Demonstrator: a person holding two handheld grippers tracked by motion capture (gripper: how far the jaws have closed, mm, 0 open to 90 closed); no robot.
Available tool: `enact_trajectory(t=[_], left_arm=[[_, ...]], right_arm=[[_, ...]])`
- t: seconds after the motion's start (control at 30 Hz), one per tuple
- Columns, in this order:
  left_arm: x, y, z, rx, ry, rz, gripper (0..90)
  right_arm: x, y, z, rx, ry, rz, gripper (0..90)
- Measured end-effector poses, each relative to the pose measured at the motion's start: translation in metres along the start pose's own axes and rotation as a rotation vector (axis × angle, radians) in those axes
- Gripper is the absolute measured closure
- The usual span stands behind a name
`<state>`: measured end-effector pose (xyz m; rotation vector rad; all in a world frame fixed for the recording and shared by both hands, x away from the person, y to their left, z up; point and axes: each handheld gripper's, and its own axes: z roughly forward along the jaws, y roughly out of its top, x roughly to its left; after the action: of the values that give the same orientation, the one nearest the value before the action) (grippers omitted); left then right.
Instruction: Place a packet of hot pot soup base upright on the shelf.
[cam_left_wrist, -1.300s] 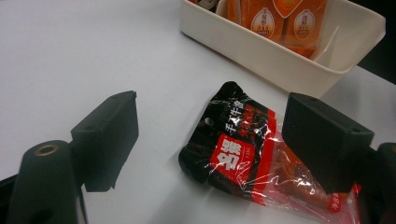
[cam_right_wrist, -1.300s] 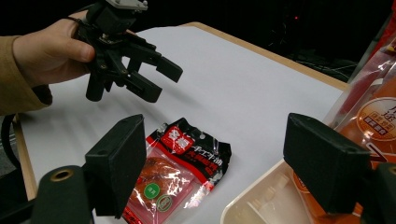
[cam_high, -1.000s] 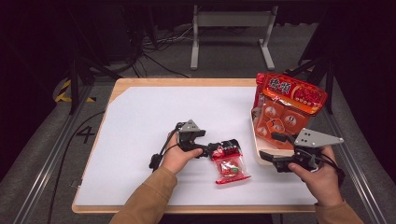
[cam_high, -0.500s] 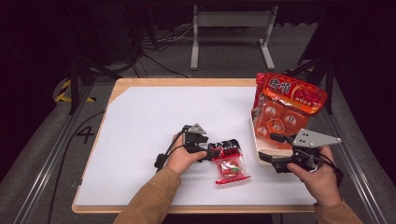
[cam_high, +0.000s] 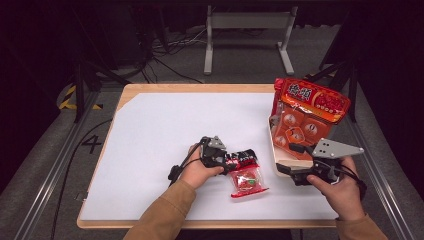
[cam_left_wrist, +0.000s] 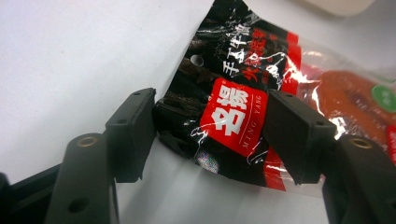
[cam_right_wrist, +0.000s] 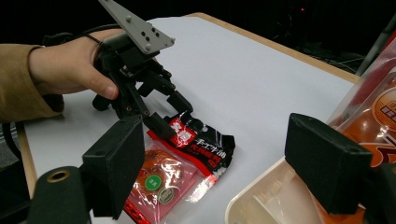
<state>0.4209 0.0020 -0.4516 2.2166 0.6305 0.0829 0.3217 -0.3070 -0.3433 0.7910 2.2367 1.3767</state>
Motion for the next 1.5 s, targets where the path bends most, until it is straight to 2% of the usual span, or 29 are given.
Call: enact_trajectory(t=[0.03, 0.13, 0.23, 0.47, 0.57, 0.63, 0.67, 0.83, 0.9, 1.0, 1.1, 1.2, 1.5], left_arm=[[0.000, 0.000, 0.000, 0.000, 0.000, 0.000, 37.6], [-0.004, 0.000, 0.001, 0.008, 0.041, 0.036, 40.6], [-0.008, 0.001, 0.001, 0.031, 0.081, 0.089, 46.5], [-0.005, 0.001, -0.001, 0.020, 0.072, 0.079, 66.1], [-0.003, 0.000, -0.002, 0.011, 0.048, 0.055, 74.5], [-0.002, 0.000, -0.002, 0.005, 0.034, 0.050, 76.4], [-0.001, 0.000, -0.002, 0.002, 0.023, 0.055, 81.9], [-0.003, 0.001, -0.003, -0.003, 0.018, 0.076, 86.3], [-0.004, 0.001, -0.006, -0.007, 0.009, 0.071, 87.4], [-0.004, 0.003, -0.013, -0.037, -0.004, 0.084, 88.6], [-0.006, 0.005, -0.020, -0.082, -0.021, 0.073, 89.1], [-0.009, 0.009, -0.029, -0.124, -0.040, 0.087, 89.4], [-0.032, 0.027, -0.061, -0.219, -0.093, 0.169, 90.0]], right_arm=[[0.000, 0.000, 0.000, 0.000, 0.000, 0.000, 20.8], [0.000, 0.000, 0.001, 0.001, -0.002, -0.005, 21.1], [0.001, 0.000, 0.001, 0.004, -0.002, -0.005, 21.1], [0.001, 0.000, 0.002, 0.003, 0.002, -0.001, 20.9], [0.000, -0.001, 0.002, 0.005, 0.002, 0.003, 21.0], [0.000, -0.001, 0.002, 0.003, 0.003, 0.005, 21.0], [-0.001, -0.001, 0.002, 0.003, 0.005, 0.006, 21.0], [-0.001, -0.002, 0.002, 0.002, 0.008, 0.009, 21.0], [-0.001, -0.002, 0.002, 0.005, 0.007, 0.010, 21.1], [-0.002, -0.002, 0.002, 0.005, 0.007, 0.013, 21.4], [-0.003, -0.003, 0.003, 0.008, 0.006, 0.015, 22.3], [-0.003, -0.004, 0.004, 0.010, 0.011, 0.020, 22.6], [-0.003, -0.003, 0.004, 0.011, 0.015, 0.022, 23.4]])
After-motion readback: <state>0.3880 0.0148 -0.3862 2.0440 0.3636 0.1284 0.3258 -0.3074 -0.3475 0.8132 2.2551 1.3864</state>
